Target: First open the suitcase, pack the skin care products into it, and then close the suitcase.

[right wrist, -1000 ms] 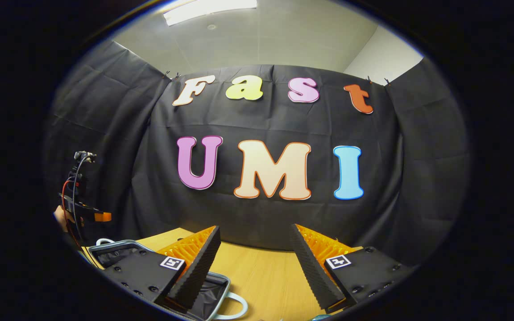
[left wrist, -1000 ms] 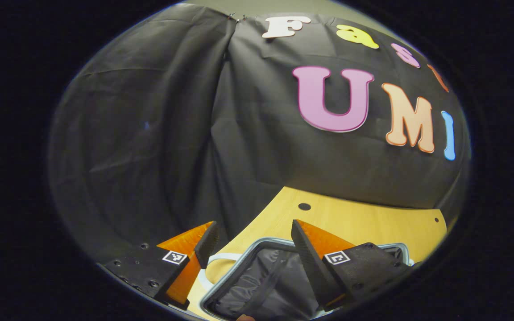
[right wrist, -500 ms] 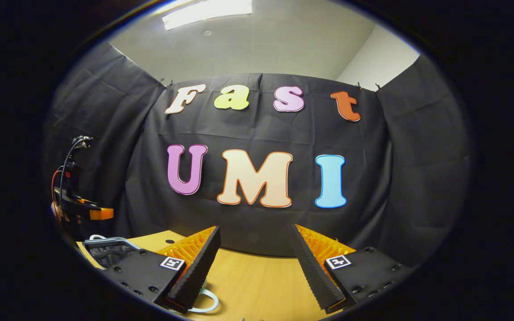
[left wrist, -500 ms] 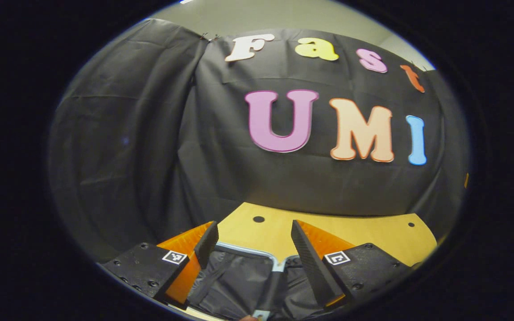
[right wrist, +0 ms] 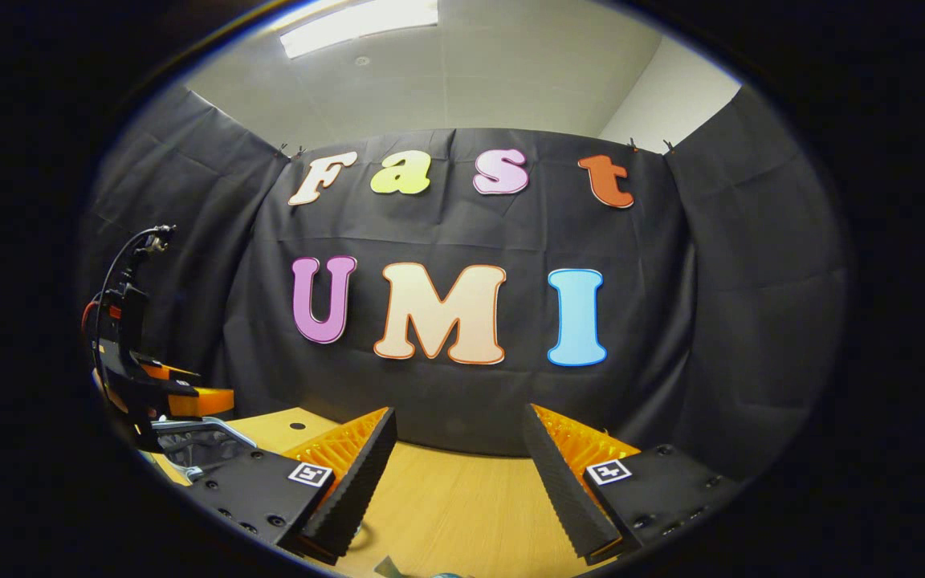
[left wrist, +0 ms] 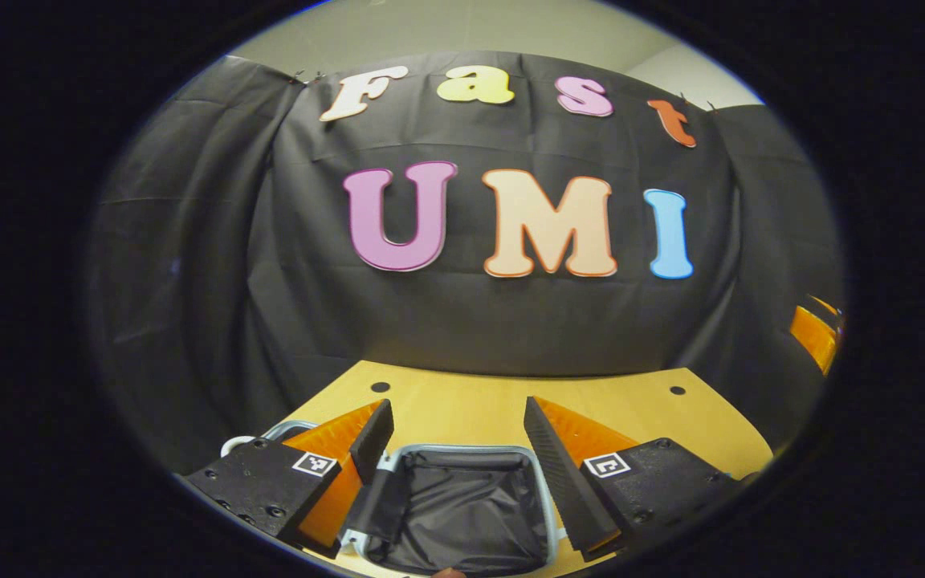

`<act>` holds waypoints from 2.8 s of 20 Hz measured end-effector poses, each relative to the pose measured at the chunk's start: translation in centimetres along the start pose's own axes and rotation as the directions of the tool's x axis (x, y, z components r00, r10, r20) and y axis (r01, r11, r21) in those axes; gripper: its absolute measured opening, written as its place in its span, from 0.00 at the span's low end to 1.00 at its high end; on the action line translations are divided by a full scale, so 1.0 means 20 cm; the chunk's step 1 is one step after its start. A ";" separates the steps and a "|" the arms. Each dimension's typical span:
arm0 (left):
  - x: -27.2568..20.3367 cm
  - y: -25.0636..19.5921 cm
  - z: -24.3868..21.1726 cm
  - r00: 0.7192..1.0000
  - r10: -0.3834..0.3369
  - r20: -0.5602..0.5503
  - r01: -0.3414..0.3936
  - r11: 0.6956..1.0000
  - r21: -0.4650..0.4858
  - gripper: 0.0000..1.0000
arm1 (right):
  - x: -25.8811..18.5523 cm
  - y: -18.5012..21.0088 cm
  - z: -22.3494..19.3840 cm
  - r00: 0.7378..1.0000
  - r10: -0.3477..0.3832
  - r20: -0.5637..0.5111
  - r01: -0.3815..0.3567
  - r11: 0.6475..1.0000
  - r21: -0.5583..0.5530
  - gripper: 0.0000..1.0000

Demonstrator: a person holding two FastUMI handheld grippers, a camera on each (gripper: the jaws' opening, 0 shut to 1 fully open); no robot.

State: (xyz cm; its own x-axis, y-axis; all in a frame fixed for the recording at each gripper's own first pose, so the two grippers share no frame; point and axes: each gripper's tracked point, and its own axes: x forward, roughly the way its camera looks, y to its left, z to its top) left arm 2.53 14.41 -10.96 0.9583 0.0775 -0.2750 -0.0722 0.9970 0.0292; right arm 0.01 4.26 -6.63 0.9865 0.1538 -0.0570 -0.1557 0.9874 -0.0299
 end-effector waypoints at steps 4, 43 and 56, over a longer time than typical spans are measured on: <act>-0.02 -0.24 -0.04 0.998 -0.057 -0.031 0.057 0.998 -0.003 0.96 | -0.02 -0.11 -0.04 1.000 0.005 -0.016 -0.005 1.000 0.006 1.00; -0.12 -1.08 -0.86 0.840 -0.316 -0.441 0.285 0.949 -0.137 0.13 | -0.37 -0.02 -1.02 0.878 0.282 -0.387 -0.304 0.953 0.003 0.99; -0.21 -0.83 -0.74 0.871 -0.230 -0.435 0.187 0.972 -0.140 0.13 | -0.49 0.09 -1.58 0.741 0.378 -0.555 -0.397 0.913 0.092 0.59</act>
State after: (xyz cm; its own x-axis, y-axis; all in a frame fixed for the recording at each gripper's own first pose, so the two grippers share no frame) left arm -4.30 -2.27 -24.48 0.7307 -0.1583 -0.6640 0.0702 0.9850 -0.1576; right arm -11.53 3.30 -37.72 0.6434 0.4662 -0.6072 -0.5293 0.8439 0.0870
